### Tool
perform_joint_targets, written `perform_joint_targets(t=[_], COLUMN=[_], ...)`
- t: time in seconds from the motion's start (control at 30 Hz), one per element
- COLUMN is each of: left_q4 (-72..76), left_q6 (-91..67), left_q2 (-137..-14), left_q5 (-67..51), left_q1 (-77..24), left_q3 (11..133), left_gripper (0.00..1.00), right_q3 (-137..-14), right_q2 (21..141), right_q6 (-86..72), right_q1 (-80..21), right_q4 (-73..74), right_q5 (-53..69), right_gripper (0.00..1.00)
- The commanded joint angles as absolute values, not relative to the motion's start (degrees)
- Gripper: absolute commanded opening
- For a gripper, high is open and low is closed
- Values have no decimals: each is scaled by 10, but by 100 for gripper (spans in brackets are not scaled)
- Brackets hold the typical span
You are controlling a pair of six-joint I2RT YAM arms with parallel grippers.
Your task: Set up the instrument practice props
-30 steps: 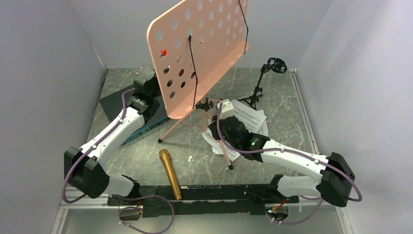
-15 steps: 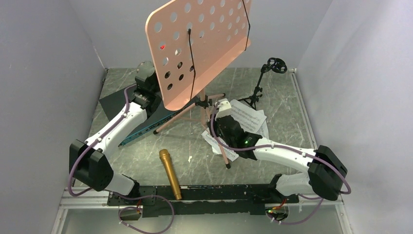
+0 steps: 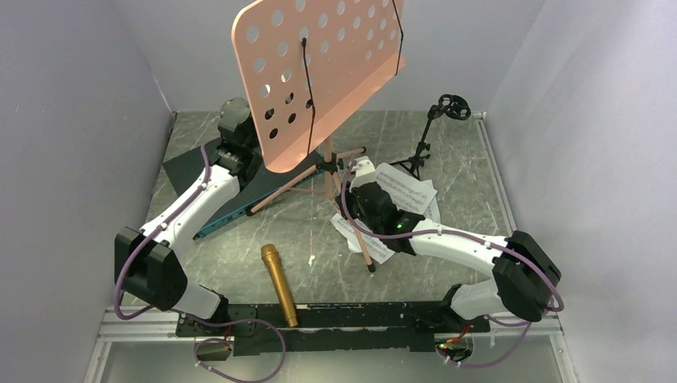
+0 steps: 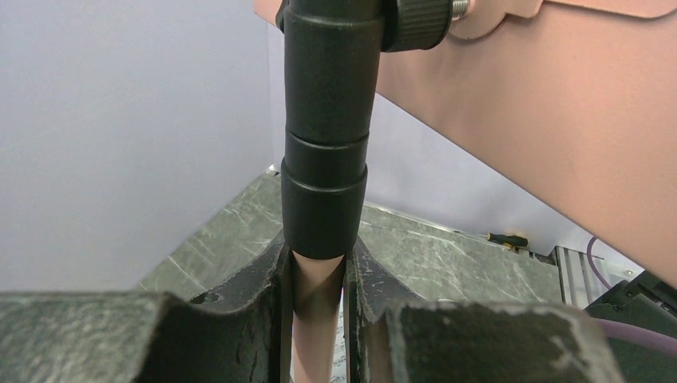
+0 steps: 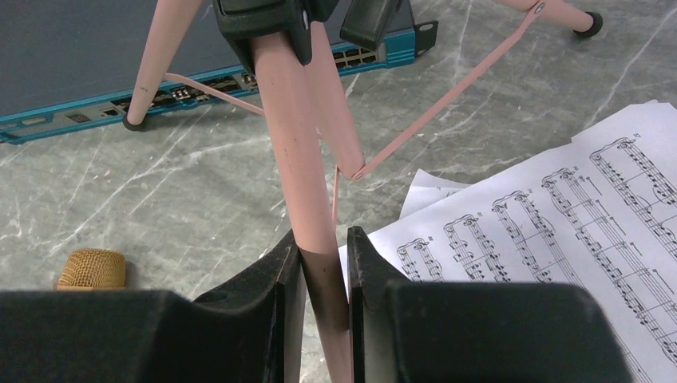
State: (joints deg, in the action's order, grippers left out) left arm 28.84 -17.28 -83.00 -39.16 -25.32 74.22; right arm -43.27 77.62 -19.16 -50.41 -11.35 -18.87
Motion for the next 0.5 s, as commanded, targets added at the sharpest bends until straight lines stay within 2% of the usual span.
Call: perform_joint_targets(t=[0.0,0.1,0.47], left_q4=[419,399,380], left_q6=[-207,-196,-179], left_q2=[-764,-749,-717], left_q5=[-354,-335,-283], left_q1=[-237,-237,-237], left_q3=[769,752,708], left_gripper=[3,10,56], right_q3=[-420,-421,-421], right_q2=[802,805,801], right_q6=[-225,-226,-221], right_q1=[-474,-475,-475], right_q4=[-24,-22,-14], right_q5=[-238,-230,-244], right_gripper=[0,0,0])
